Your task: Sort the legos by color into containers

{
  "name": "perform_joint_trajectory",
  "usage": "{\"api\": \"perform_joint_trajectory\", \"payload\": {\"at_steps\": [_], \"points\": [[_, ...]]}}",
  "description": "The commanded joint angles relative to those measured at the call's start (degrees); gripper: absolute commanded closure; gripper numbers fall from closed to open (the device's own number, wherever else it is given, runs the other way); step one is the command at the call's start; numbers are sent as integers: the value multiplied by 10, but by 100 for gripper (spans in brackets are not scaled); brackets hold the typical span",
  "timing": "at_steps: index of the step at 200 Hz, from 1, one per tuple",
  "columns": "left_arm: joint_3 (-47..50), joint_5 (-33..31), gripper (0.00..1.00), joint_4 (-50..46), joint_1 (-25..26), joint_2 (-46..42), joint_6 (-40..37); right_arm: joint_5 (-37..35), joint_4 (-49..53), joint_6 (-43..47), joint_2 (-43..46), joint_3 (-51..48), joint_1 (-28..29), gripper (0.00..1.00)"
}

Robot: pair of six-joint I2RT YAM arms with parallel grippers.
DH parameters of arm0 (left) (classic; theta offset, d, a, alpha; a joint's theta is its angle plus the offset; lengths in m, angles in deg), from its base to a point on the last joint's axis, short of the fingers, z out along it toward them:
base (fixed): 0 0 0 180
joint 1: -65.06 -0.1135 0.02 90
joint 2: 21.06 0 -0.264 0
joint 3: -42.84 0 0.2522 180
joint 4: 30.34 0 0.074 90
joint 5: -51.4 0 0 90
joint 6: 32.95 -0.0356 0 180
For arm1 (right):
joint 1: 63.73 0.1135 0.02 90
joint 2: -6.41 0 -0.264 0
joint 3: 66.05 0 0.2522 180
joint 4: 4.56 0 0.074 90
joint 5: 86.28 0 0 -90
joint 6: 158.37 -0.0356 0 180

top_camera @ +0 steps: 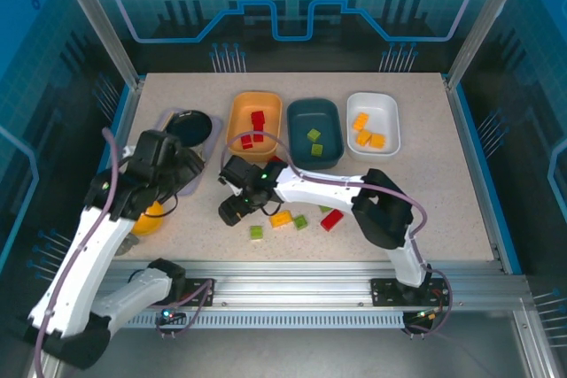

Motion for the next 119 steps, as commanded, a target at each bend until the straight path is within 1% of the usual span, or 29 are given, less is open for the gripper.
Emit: {"api": "perform_joint_trajectory", "payload": {"at_steps": [1,21,52,60,65,102,119], "points": [[20,1,20,-45,5,-43,0,-51,86,-62,-50,74,18,14],[29,16,20,-65,5,-76,2,-68,121,-85,-86,118,23,14],[34,30,20,-90,5,-103,6,-94,184,-115,-137,182,25,16],[33,32,21,-92,5,-107,6,-96,187,-119,-138,190,26,17],[34,33,21,-94,5,-110,4,-94,185,-120,-154,193,27,18],[37,45,21,-97,5,-126,-8,-93,187,-130,-186,224,31,29],[36,47,21,-100,5,-130,-11,-97,200,-136,-201,243,31,38]]}}
